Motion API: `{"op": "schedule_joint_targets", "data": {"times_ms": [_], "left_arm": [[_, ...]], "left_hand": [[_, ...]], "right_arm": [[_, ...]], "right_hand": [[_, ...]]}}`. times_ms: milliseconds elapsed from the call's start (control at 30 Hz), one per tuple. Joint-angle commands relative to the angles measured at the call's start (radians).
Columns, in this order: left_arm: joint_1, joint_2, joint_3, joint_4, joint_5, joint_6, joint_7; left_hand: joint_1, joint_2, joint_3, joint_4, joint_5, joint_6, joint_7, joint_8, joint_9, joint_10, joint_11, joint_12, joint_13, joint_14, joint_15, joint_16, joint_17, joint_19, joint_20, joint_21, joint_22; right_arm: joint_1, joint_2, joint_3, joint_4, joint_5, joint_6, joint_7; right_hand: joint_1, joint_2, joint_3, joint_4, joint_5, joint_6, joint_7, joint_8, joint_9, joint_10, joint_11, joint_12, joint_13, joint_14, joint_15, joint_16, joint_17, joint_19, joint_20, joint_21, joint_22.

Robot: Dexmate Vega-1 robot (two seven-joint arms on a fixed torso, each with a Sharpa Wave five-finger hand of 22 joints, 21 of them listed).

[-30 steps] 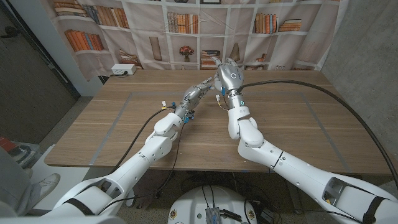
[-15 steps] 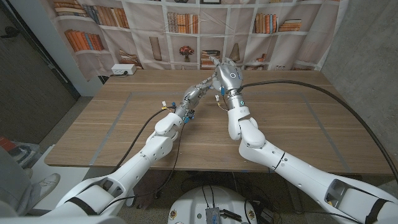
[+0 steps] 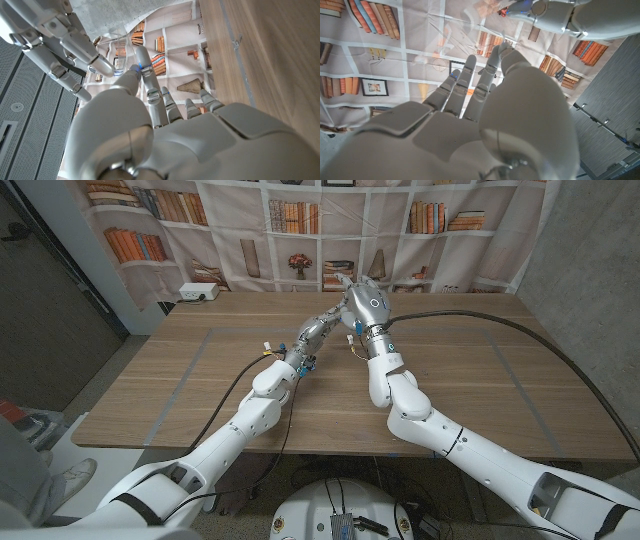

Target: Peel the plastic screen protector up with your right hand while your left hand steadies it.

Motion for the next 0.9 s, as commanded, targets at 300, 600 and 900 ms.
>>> {"op": "schedule_joint_targets", "data": {"times_ms": [300,600,900], "left_arm": [[-0.008,0.0,0.005,-0.007,0.016,0.011,0.022],[-0.023,-0.01,0.009,0.014,0.018,0.005,0.011],[-0.025,-0.013,0.011,0.016,0.019,0.007,0.01]], "left_hand": [[0.005,0.007,0.0,0.004,0.003,0.007,0.002,0.005,0.002,0.007,0.004,-0.005,0.003,-0.001,-0.019,0.001,0.002,0.002,-0.004,-0.001,0.002],[0.005,0.007,0.0,0.004,0.003,0.006,0.003,0.003,0.001,0.009,0.006,-0.005,0.003,-0.001,-0.02,0.001,0.002,0.002,-0.004,-0.001,0.002],[0.006,0.006,0.0,0.004,0.003,0.008,0.001,0.004,0.001,0.009,0.005,-0.005,0.003,-0.001,-0.02,0.001,0.002,0.002,-0.005,-0.001,0.002]], "right_arm": [[-0.038,-0.035,0.052,-0.051,0.054,0.08,0.003],[-0.064,-0.064,0.071,-0.1,0.069,0.112,0.031],[-0.097,-0.091,0.095,-0.139,0.1,0.146,0.075]], "right_hand": [[0.005,-0.008,-0.002,0.002,0.009,0.008,0.003,-0.003,0.003,0.067,-0.053,0.003,0.001,0.012,-0.173,-0.006,0.002,0.008,0.009,0.003,0.003],[0.005,-0.011,-0.001,0.001,0.011,0.009,0.007,-0.003,0.004,0.069,-0.054,0.004,0.001,0.013,-0.172,-0.009,0.002,0.008,0.01,0.003,0.003],[0.002,-0.012,0.002,0.003,0.012,0.011,0.013,-0.003,0.004,0.071,-0.054,0.004,0.001,0.017,-0.171,-0.012,0.001,0.008,0.011,0.003,0.003]]}}
